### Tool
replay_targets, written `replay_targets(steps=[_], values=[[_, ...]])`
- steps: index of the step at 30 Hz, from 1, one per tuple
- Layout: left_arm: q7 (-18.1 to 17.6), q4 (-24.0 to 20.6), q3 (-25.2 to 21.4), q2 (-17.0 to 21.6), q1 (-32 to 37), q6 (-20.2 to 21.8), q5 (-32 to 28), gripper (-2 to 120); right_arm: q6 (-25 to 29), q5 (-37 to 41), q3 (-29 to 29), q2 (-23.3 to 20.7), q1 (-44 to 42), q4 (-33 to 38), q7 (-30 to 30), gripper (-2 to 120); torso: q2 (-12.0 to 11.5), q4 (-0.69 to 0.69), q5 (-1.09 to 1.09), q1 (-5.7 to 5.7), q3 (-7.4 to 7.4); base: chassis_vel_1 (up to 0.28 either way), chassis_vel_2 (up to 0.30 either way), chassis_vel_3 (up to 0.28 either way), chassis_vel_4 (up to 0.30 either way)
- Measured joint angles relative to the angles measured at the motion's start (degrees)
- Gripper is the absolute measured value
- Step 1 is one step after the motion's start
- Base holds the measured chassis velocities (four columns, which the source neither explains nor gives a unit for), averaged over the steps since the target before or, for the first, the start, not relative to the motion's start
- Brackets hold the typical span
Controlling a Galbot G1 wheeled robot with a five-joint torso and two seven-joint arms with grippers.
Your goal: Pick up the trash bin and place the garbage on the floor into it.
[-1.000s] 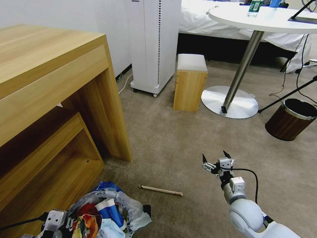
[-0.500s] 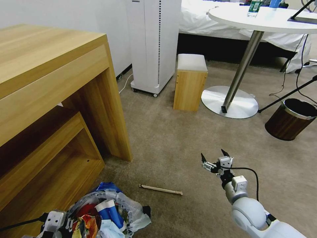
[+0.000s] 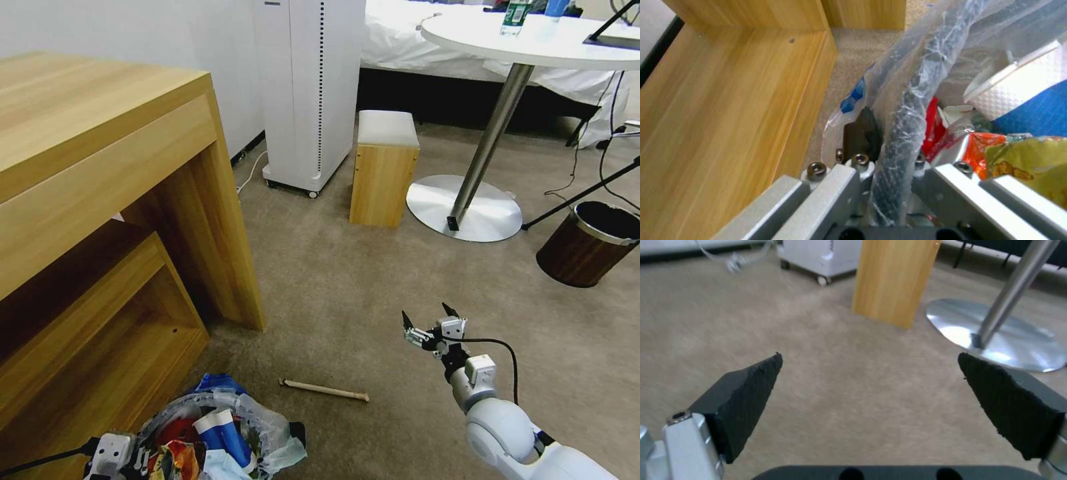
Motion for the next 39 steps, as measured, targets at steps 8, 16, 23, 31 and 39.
replay_targets(steps=[8,16,23,31,39], values=[[0.9,0.0,-0.7,-0.2,0.2,-0.4,-0.7,0,-8.2,-2.0,-8.6,-7.3,10.7,-0.3,-3.6,100,0.0,0.0,-0.02,-0.01,-0.01,0.0,0.0,0.0,0.0],[1.6,1.1,0.2,-2.3,0.1,-0.8,0.5,0,-9.0,6.6,-32.1,-13.8,37.3,-7.7,-35.2,100,0.0,0.01,-0.02,-0.01,-0.02,0.0,0.0,0.0,0.0],[2.4,2.2,1.0,-6.3,0.2,-1.1,2.7,0,-8.6,4.9,-46.4,-5.5,53.0,-21.9,-55.4,100,0.0,0.0,0.0,-0.01,-0.01,0.0,0.0,0.0,0.0],[3.3,2.6,1.0,-8.3,0.6,-1.3,3.9,0,-6.0,-1.4,-50.8,2.7,58.1,-32.1,-61.2,100,0.0,0.01,-0.05,-0.01,-0.01,0.0,0.0,0.0,0.0],[3.6,2.6,0.9,-8.8,1.0,-1.3,4.1,0,-6.9,-3.4,-52.6,7.8,58.4,-37.9,-62.1,100,0.0,0.0,-0.02,-0.01,-0.01,0.0,0.0,0.0,0.0]])
